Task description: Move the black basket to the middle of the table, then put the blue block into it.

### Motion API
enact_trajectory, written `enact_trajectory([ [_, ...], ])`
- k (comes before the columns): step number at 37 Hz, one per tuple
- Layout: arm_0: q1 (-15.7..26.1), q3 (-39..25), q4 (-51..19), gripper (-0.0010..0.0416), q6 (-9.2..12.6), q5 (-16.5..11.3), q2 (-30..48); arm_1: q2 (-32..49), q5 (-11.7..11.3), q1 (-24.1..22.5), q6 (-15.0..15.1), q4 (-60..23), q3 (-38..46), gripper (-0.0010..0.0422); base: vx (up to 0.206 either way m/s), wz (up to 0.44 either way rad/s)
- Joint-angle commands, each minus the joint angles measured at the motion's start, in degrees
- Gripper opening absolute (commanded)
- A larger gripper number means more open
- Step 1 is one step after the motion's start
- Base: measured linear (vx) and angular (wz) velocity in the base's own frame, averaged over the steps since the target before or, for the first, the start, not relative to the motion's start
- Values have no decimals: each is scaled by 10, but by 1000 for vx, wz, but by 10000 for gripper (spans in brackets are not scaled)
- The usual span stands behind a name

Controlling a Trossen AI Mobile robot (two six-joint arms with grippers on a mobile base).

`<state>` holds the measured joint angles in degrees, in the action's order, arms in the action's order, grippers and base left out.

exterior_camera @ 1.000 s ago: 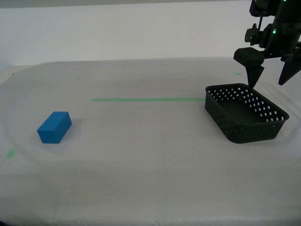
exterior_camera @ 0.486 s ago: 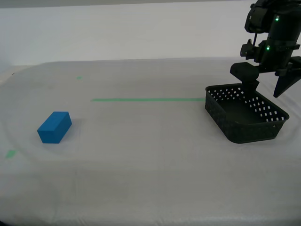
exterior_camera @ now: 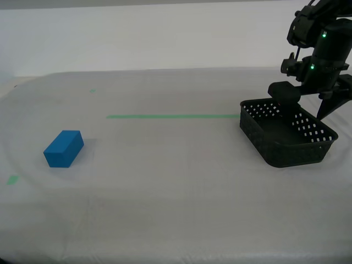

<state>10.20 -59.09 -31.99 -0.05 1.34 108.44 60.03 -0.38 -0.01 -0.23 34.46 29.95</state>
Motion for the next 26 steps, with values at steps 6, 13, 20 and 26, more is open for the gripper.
enact_trajectory([
  [6, 0, 35, 56, 399, 10, 8, 0, 0, 0, 0, 1, 3, 0, 0, 0, 0],
  [13, 0, 48, 77, 399, 14, 18, 0, 0, 0, 0, 1, 3, 0, 0, 0, 0],
  [20, 0, 49, 79, 399, 14, 31, 0, 0, 0, 0, 1, 3, 0, 0, 0, 0],
  [26, 0, 52, 81, 396, 14, 31, 0, 0, 0, 0, 1, 3, 0, 0, 0, 0],
])
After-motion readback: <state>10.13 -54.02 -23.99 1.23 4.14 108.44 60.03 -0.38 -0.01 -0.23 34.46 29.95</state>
